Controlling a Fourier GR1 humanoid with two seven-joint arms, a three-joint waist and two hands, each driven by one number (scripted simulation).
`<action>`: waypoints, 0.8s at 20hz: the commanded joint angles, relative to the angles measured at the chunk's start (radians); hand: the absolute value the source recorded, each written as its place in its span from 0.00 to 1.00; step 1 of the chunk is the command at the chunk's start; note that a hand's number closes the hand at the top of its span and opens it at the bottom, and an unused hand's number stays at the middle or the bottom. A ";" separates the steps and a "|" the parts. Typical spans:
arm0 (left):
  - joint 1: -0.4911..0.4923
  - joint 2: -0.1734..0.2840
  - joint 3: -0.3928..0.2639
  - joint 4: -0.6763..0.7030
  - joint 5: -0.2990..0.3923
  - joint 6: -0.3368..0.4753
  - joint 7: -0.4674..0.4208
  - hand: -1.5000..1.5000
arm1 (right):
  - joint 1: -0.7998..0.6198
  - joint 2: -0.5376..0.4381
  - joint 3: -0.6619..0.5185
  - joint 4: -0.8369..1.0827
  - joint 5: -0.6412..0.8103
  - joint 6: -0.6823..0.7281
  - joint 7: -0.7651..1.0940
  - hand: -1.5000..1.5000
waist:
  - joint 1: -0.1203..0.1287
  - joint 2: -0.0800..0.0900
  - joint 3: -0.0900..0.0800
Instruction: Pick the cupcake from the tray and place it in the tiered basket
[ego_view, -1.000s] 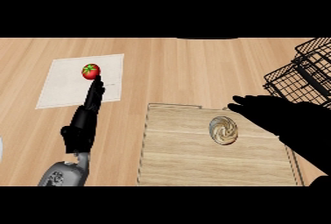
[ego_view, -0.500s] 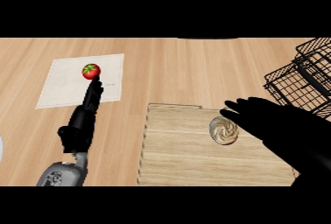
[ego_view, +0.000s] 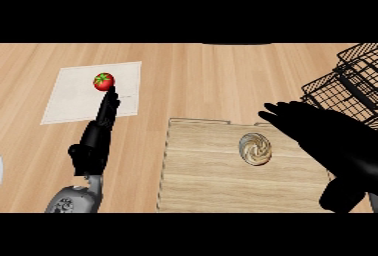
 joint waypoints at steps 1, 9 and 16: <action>-0.015 0.040 0.088 0.061 0.059 -0.073 -0.057 0.50 | 0.025 0.031 -0.028 0.052 0.053 0.010 -0.056 0.00 | -0.002 0.001 0.000; 0.045 -0.035 0.011 -0.046 -0.039 -0.015 0.004 0.50 | 0.107 0.016 -0.087 0.087 0.159 0.001 -0.257 0.00 | -0.002 -0.001 0.000; -0.063 -0.004 0.117 0.092 0.008 -0.095 -0.030 0.50 | 0.050 0.187 -0.036 0.119 0.216 0.060 -0.197 0.00 | -0.003 0.000 0.000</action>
